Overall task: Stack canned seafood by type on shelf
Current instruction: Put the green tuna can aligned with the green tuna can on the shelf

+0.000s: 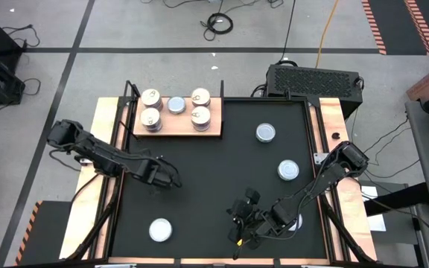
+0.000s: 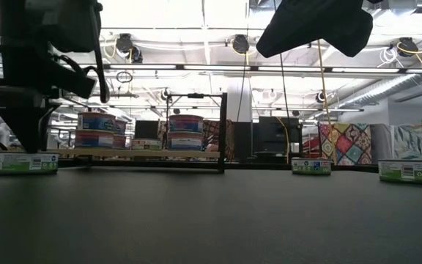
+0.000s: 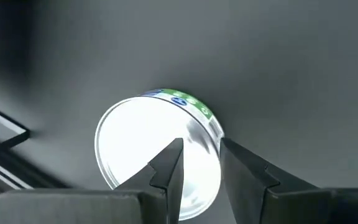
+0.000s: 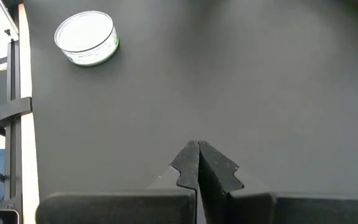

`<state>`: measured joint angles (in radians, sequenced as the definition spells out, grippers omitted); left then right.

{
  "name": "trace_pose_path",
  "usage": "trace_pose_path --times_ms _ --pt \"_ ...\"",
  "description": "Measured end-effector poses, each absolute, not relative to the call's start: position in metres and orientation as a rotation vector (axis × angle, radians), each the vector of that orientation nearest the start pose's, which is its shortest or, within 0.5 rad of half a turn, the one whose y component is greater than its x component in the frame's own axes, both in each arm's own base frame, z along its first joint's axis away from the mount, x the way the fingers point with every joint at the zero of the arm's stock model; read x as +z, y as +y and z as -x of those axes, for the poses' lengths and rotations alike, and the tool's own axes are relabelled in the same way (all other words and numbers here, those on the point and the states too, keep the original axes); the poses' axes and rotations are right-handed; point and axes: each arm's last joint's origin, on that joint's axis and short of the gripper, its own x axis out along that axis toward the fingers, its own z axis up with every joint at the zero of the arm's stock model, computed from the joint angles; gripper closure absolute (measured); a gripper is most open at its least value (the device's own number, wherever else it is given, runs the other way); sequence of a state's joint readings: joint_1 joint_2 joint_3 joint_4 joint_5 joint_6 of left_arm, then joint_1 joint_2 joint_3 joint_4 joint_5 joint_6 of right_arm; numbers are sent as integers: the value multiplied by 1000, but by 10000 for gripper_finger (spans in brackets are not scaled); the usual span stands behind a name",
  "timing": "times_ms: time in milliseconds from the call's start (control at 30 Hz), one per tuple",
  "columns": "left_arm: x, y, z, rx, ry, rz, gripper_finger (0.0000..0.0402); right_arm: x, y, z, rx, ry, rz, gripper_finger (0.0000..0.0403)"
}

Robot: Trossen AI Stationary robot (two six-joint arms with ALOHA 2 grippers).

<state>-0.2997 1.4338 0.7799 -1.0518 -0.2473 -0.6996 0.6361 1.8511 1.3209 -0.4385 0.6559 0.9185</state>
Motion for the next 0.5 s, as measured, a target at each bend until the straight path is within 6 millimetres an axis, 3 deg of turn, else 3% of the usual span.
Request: trace_pose_path --times_ms 500 --pt "153 -60 -201 542 1582 -4 294 210 215 -321 -349 683 -291 403"
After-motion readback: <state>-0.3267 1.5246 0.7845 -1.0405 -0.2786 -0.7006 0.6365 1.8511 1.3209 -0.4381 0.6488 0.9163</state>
